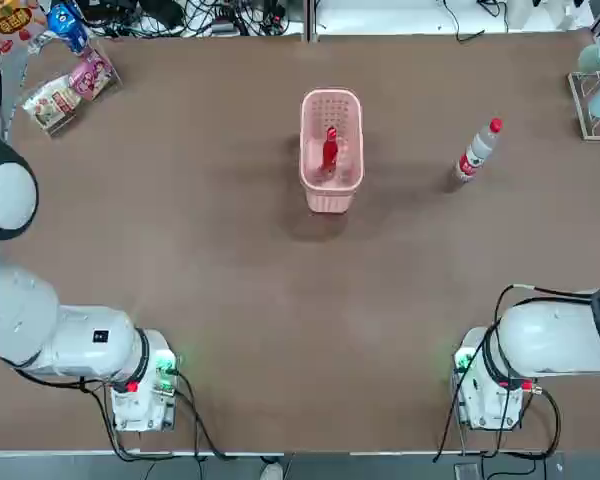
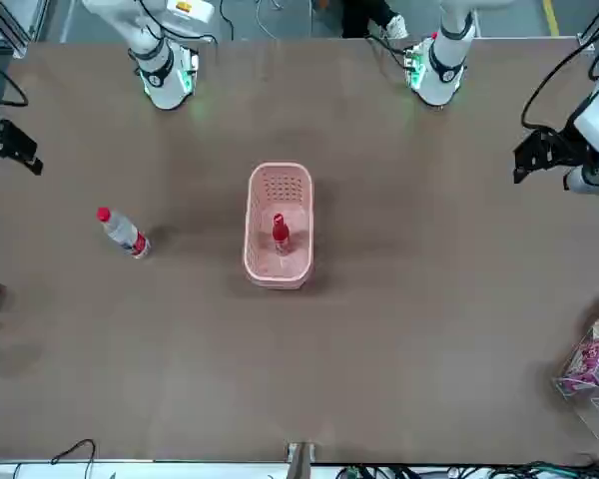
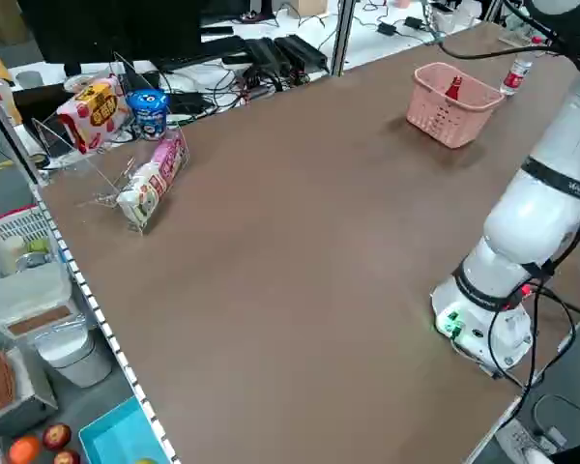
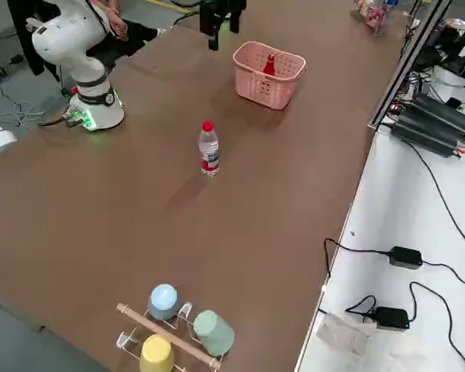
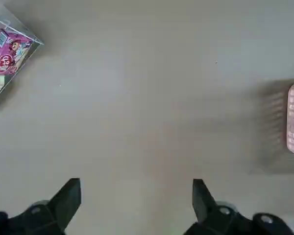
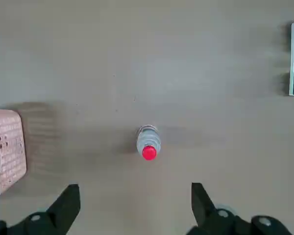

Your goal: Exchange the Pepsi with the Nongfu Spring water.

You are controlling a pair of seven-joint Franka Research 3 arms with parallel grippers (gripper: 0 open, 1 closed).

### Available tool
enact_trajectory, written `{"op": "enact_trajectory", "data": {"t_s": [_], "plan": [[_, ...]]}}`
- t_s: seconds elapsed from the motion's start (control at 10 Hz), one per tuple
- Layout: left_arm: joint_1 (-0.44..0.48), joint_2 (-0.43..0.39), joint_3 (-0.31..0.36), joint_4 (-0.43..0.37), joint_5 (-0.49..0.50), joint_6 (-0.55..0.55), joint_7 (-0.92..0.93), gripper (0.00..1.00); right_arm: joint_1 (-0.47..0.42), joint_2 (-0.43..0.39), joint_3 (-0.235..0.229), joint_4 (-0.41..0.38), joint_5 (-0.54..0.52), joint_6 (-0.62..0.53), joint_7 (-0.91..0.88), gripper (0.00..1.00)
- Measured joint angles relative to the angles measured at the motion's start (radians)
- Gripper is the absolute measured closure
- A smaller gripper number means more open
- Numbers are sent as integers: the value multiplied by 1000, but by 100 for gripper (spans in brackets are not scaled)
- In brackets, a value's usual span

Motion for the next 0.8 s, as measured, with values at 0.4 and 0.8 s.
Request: {"op": "enact_trajectory", "data": {"t_s": [0.4, 0.8], "plan": [[-8, 8, -4, -2, -3, 0, -32, 0, 1, 1, 2, -14, -1, 14, 0, 2], [-188, 80, -113, -7, -8, 63, -417, 0, 1, 6, 3, -117, -1, 133, 1, 15]]}}
